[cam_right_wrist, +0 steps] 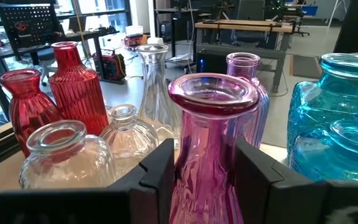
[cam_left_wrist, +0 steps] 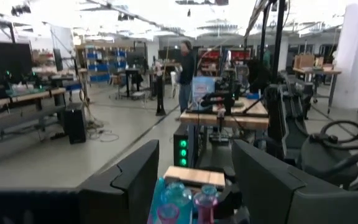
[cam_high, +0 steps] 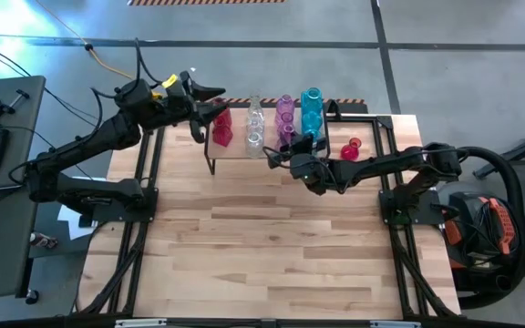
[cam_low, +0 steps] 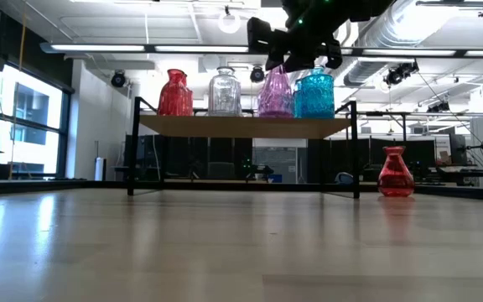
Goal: Sort vases onto shelf
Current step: Put the violet vase on the shelf aligned with the other violet vases
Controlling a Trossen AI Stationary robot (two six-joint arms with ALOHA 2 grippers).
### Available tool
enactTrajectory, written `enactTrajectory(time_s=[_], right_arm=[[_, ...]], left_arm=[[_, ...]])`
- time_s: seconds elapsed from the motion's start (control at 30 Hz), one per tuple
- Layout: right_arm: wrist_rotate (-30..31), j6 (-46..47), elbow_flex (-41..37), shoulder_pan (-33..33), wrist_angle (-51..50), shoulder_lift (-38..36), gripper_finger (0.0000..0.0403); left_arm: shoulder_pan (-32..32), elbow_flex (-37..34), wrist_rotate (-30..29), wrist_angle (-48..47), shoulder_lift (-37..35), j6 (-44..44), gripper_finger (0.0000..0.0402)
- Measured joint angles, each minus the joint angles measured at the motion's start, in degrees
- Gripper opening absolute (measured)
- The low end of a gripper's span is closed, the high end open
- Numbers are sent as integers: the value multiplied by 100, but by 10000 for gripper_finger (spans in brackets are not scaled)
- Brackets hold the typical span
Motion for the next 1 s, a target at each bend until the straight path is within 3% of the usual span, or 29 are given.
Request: enactTrajectory(time_s=[1.0], right_arm=[[-192,-109,4,-98,7,-4,108]], left_arm=[[-2,-4,0,-216,9,-1,194]])
